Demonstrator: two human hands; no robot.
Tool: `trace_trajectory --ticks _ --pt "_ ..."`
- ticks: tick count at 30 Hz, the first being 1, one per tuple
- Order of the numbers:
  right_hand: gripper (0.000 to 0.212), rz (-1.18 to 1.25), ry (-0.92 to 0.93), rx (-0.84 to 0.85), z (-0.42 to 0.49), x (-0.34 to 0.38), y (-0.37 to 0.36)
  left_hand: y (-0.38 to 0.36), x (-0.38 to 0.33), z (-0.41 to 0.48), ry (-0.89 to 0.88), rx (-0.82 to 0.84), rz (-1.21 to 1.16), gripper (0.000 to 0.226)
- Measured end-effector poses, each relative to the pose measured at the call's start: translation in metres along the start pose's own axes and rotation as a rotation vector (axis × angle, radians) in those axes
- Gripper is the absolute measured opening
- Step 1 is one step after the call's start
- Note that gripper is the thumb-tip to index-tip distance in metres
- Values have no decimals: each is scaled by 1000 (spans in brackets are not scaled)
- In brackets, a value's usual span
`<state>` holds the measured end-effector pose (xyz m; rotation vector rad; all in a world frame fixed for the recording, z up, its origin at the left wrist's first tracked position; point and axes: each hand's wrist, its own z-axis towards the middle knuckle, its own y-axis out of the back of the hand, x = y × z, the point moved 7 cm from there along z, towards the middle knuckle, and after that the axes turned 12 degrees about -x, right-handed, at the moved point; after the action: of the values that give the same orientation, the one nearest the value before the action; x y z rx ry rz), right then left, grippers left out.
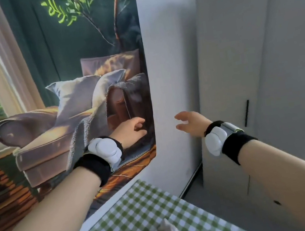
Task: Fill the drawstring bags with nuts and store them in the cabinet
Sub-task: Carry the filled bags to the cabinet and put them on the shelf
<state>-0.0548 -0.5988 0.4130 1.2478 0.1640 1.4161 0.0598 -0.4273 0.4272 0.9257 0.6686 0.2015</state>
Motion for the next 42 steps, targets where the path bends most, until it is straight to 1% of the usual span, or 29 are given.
trace_trajectory --ticks 2,4,7,10,12,17,23,26,29,32,33,36,37,40,42 --pt "44 -38 -17 -4 -3 -16 15 -14 -20 8 -45 10 -17 46" --pt "46 -87 -79 -39 -7 -67 44 -55 -58 23 -110 46 -46 45" --pt "47 -118 -132 -66 -1 -125 81 -100 -92 48 -143 82 -77 43" --pt "43 -109 -185 -106 20 -200 135 -156 -134 94 -110 56 -144 37" --pt "43 -118 -237 -99 34 -249 166 -190 -162 122 -76 56 -192 34" --pt "40 -137 -327 -100 71 -360 221 -271 -222 184 -18 60 -283 29" --pt "39 -102 -369 -132 103 -425 237 -327 -259 235 -13 71 -269 21" --pt "38 -86 -380 -153 131 -451 239 -354 -272 273 -28 82 -290 21" --pt "39 -111 -390 -174 164 -471 244 -389 -279 317 -51 153 -284 22" --pt "37 -138 -405 -209 202 -494 253 -437 -280 360 -82 293 -232 27" --pt "37 -147 -417 -211 215 -502 256 -450 -282 375 -84 316 -231 28" --pt "36 -150 -428 -247 257 -533 263 -493 -289 419 -75 327 -217 28" --pt "36 -132 -430 -274 260 -533 265 -496 -292 423 -69 321 -215 29" --pt "33 -67 -451 -343 291 -568 262 -538 -303 459 4 313 -267 31" --pt "31 -24 -466 -352 307 -591 253 -566 -308 473 39 335 -267 31"
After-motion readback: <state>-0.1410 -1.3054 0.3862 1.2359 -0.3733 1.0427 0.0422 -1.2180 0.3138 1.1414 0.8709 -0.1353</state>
